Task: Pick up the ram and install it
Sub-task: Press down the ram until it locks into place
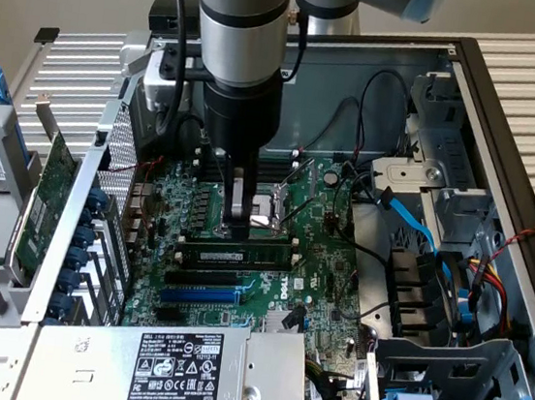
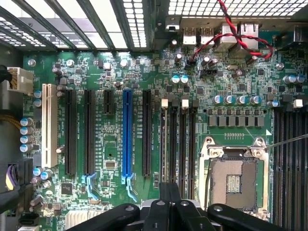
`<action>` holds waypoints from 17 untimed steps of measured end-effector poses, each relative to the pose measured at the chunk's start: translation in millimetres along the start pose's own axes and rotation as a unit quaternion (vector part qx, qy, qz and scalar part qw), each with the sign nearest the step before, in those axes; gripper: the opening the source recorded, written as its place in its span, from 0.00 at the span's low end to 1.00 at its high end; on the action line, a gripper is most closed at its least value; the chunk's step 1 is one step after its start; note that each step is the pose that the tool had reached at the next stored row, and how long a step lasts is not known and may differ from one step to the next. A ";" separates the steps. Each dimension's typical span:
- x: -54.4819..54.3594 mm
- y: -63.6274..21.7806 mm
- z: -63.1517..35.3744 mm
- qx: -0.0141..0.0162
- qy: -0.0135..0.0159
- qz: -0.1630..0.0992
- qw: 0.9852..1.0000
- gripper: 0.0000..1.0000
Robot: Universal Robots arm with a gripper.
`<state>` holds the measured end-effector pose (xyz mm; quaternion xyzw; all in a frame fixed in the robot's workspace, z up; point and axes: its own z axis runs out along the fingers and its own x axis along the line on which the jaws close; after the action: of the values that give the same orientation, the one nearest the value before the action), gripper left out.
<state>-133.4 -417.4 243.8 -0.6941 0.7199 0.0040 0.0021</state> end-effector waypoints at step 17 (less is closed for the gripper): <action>-3.9 0.3 11.7 -0.003 0.010 -0.004 1.000 0.11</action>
<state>-133.5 -413.4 232.1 -0.6970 0.7170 -0.0006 -0.0075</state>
